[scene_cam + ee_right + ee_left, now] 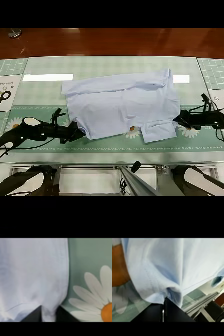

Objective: Fold the shirts.

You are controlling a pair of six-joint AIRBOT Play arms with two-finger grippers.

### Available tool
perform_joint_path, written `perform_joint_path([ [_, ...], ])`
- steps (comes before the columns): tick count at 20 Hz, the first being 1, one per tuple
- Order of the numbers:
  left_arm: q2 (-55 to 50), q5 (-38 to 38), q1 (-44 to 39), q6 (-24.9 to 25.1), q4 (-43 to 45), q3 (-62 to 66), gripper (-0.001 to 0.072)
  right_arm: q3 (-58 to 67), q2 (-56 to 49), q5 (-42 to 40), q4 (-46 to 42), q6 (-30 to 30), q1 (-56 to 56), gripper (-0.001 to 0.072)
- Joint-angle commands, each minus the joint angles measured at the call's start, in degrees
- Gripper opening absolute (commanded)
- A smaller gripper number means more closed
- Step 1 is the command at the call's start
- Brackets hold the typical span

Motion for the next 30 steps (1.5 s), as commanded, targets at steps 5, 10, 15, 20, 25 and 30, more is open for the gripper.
perform_joint_path([
  [5,7.1,2.4,0.0,0.3,2.8,10.6,0.0019,9.6,3.4,-0.4,1.0,0.3,6.4,0.003],
  [10,28.8,9.4,3.9,0.4,5.2,40.4,0.002,35.7,21.3,-6.4,1.8,-2.0,6.4,0.003],
  [15,37.7,10.9,4.5,1.4,15.5,68.5,0.0019,53.9,33.8,-15.4,1.4,-1.0,6.4,0.0029],
  [20,39.7,4.9,4.6,-2.8,25.4,83.6,0.0019,61.7,38.5,-13.4,-3.4,6.7,6.4,0.0029],
  [25,39.7,-10.0,4.6,-10.6,36.1,90.2,0.0019,70.8,38.5,-2.7,-13.7,11.0,6.4,0.0029],
  [30,37.4,-27.1,4.6,-12.4,41.7,90.1,0.0019,72.2,36.7,11.8,-20.0,14.0,6.4,0.0029],
])
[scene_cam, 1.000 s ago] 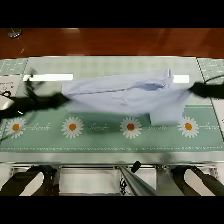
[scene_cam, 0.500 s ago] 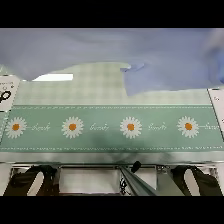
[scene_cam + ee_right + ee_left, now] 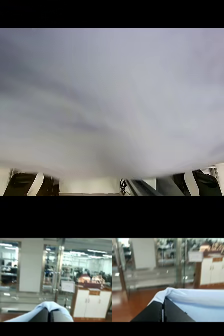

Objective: Fold the shirts.

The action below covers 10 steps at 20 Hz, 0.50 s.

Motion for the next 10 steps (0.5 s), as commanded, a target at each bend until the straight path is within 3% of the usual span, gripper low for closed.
perform_joint_path([
  [1,-2.5,-16.0,0.1,-1.7,6.5,0.2,0.0019,1.3,-2.8,16.1,-4.4,1.7,0.0,0.0029],
  [3,-4.8,-22.5,0.0,-3.3,7.8,-3.8,0.0019,0.7,-7.3,25.5,-4.1,1.7,0.0,0.0029],
  [5,-6.2,-23.7,0.0,-4.0,7.3,-10.8,0.0019,-3.2,-11.1,28.8,-3.1,1.7,0.0,0.0029],
  [8,-7.6,-18.8,0.0,-4.0,7.3,-24.9,0.0019,-12.1,-16.3,25.6,-1.8,1.6,0.0,0.0029],
  [10,-9.5,-11.3,0.0,-3.1,7.2,-34.2,0.002,-17.3,-21.3,22.5,-1.8,0.9,0.0,0.0029],
])
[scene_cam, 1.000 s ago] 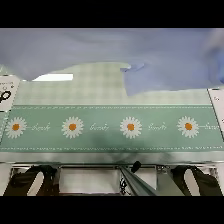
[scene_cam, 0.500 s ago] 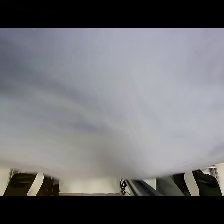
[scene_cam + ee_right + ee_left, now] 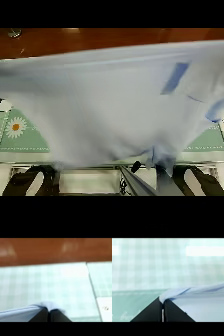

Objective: Fold the shirts.

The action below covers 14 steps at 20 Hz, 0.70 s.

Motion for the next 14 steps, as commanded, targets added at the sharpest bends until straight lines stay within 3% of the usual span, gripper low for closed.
perform_joint_path([
  [1,-3.7,11.2,0.1,1.8,0.6,-15.3,0.002,-8.0,-8.6,-3.6,0.2,-0.6,0.0,0.0029],
  [4,-13.3,23.9,0.1,2.8,-0.5,-19.7,0.002,-8.3,-19.1,-13.3,4.1,-0.9,0.9,0.0029],
  [11,-37.9,47.9,-0.1,9.2,-9.1,-16.0,0.002,-8.2,-38.3,-40.6,2.5,-2.5,11.6,0.003],
  [14,-43.0,58.5,-2.1,14.6,-9.1,-15.4,0.002,-8.2,-44.3,-49.3,2.6,-2.1,14.0,0.003],
])
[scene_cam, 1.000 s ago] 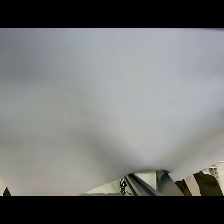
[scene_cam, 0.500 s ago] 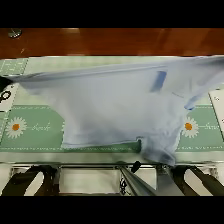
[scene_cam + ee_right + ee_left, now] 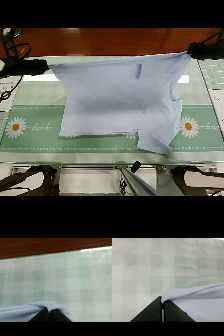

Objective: Fold the shirts.

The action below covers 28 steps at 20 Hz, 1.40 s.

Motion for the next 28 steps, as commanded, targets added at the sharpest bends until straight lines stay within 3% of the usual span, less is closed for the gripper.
perform_joint_path([
  [1,-7.6,15.7,-2.2,4.9,-1.7,0.7,0.002,-0.1,-7.8,-12.2,0.2,0.2,3.3,0.003],
  [5,-14.0,19.6,-5.0,4.9,-1.7,0.7,0.002,-0.1,-13.2,-11.0,0.2,2.9,4.0,0.003],
  [10,-17.0,7.0,-3.7,4.9,0.3,1.3,0.002,0.0,-13.5,-0.3,-2.9,3.9,3.1,0.003],
  [14,-16.5,-12.2,-0.4,4.7,0.4,6.9,0.002,0.0,-10.0,17.3,-6.1,3.8,2.0,0.003],
  [19,-18.6,-18.4,-0.9,3.6,0.5,6.8,0.0021,-0.1,-11.4,29.5,-9.0,4.6,2.3,0.003],
  [23,-22.2,-24.8,-0.8,0.9,0.5,6.8,0.0021,-0.1,-12.3,31.6,-8.7,5.0,2.3,0.003],
  [24,-22.3,-25.0,-0.7,0.6,0.5,6.8,0.0067,-0.1,-12.3,31.6,-8.8,4.1,2.3,0.0031],
  [25,-21.9,-25.6,-0.4,0.6,0.5,7.0,0.0196,0.0,-12.0,32.5,-8.8,2.8,2.2,0.0045],
  [27,-20.9,-29.2,1.2,0.9,0.7,8.9,0.035,0.0,-10.8,36.1,-9.0,0.0,1.2,0.0283],
  [28,-20.1,-31.6,2.5,0.9,0.7,9.9,0.0401,0.0,-9.8,38.7,-9.2,-1.3,0.6,0.0351],
])
